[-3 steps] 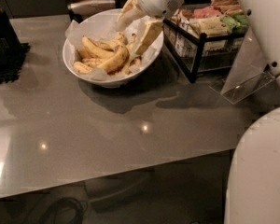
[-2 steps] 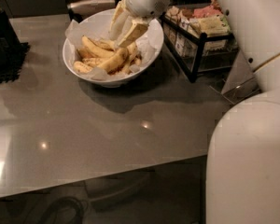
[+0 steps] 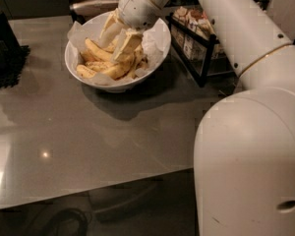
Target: Pick banana from white bowl
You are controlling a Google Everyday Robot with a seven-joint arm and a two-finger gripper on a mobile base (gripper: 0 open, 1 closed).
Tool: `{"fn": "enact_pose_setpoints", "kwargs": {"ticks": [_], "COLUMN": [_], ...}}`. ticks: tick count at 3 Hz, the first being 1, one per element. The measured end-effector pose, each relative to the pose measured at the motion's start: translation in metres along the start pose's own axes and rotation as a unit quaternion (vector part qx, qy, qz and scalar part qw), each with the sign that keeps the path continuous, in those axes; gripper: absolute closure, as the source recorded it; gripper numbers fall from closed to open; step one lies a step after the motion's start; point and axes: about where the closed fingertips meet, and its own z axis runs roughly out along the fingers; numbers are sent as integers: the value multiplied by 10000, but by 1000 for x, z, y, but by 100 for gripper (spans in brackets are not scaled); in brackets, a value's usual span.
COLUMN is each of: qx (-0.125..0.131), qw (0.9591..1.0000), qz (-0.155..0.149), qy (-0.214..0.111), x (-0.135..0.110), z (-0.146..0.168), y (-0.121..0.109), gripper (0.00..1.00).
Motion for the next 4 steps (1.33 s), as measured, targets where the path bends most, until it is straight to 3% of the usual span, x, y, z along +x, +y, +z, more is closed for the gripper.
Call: {"fn": "enact_pose_setpoints", "kwargs": {"ticks": [1, 2, 4], "qx": [-86, -152, -80], "qw": [9999, 9998, 9998], "qz": [93, 146, 171], "qy": [-84, -33, 82], "x": [1, 2, 5], "z": [3, -2, -9], "y": [5, 6, -4], "gripper": [24, 9, 10]}}
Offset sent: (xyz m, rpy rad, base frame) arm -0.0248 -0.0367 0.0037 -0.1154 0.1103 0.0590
